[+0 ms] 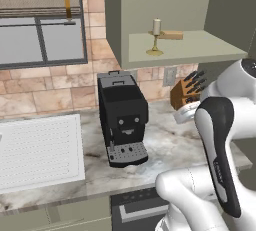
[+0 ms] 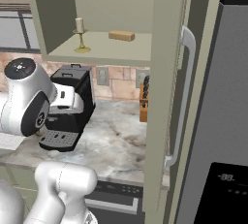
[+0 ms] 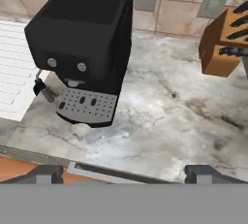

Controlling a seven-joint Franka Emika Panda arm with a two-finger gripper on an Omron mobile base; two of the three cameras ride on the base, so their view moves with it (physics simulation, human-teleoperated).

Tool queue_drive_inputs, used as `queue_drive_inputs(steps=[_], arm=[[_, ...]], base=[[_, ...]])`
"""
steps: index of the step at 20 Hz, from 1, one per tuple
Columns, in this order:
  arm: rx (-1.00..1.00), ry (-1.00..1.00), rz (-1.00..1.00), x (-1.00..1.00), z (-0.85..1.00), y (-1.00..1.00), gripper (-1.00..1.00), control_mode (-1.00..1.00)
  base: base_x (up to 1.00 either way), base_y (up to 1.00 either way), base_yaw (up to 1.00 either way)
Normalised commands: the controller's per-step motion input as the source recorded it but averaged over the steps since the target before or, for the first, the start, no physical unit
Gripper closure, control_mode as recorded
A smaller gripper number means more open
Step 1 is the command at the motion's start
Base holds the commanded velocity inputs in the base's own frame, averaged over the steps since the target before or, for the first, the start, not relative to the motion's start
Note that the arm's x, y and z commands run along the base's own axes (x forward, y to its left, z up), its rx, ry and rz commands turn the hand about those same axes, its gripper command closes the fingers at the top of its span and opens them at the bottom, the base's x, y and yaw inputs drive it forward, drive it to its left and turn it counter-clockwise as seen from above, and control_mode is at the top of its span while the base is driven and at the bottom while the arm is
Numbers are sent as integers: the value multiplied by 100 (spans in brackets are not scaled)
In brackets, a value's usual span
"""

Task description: Pick the candle and candle from the dining table and place them in the open cabinet. Close the cabinet after placing the objects.

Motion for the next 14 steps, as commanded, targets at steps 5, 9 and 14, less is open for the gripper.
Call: queue_drive_inputs(steps=[5,9,14], arm=[[0,7,-4,-51,-5,0,-100,-100],[0,7,-3,-48,-9,0,-100,-100],[0,11,-4,-42,-1,0,-100,-100]], base=[[0,0,0],[0,0,0],[0,0,0]])
